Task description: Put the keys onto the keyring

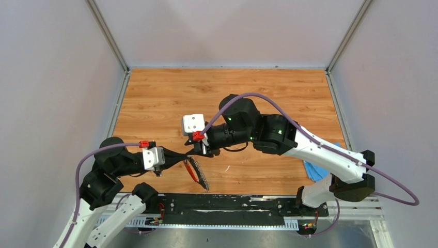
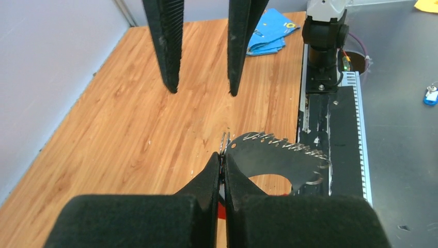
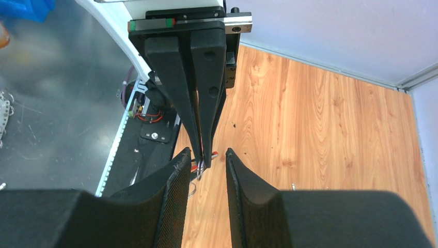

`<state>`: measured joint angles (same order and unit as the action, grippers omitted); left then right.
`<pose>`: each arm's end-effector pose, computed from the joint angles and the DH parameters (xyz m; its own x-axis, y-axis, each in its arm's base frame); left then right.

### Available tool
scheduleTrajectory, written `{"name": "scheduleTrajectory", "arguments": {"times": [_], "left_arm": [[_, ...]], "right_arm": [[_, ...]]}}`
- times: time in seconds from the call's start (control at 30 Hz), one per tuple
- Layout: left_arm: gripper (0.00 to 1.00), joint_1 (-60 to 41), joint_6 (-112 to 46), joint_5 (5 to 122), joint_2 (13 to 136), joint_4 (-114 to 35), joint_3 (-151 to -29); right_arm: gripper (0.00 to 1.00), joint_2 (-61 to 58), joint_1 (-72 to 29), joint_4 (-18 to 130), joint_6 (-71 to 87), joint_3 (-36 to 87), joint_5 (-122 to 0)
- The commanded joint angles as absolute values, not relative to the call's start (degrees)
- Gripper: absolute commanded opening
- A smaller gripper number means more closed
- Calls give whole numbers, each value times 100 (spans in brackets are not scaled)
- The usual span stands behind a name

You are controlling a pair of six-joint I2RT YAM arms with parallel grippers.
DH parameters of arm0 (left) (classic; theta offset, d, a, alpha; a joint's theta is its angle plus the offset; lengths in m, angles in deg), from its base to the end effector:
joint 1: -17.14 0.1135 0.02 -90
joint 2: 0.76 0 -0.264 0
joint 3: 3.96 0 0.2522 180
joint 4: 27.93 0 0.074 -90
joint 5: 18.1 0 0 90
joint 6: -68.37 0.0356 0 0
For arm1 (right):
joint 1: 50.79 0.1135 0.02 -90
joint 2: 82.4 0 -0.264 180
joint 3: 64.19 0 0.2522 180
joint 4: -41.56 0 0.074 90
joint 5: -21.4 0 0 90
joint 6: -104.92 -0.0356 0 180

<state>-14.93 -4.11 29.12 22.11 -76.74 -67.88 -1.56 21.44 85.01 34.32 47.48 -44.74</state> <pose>0.0432 -0.0556 0.3682 0.1799 0.1480 -0.9725 0.9499 0.2308 0.2108 0.0774 0.2887 0.4801 0.2664 -0.1641 -0.9498 -0.9572 -0.1604 -0.2408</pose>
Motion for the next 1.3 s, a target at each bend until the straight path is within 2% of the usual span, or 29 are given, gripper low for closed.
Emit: {"name": "scheduleTrajectory", "arguments": {"times": [0.0,0.37,0.6,1.03,1.17,1.27], "left_arm": [[0,-1507,-381,2846,2323,-7808,-7023],[0,-1509,-279,2799,2304,-7847,-7011],[0,-1511,-243,2764,2276,-7843,-6997],[0,-1509,-238,2715,2245,-7845,-7011],[0,-1507,-215,2717,2206,-7843,-7020],[0,-1507,-179,2663,2183,-7843,-7023]], "right_arm": [[34,353,2093,9889,3975,5477,-4564],[27,761,2132,10313,4221,5944,-4551],[18,854,2154,10364,4303,6014,-4659],[23,939,2201,10237,4293,5977,-4716],[7,977,2202,10204,4302,5981,-4781],[5,996,2204,10202,4301,5983,-4794]]}}
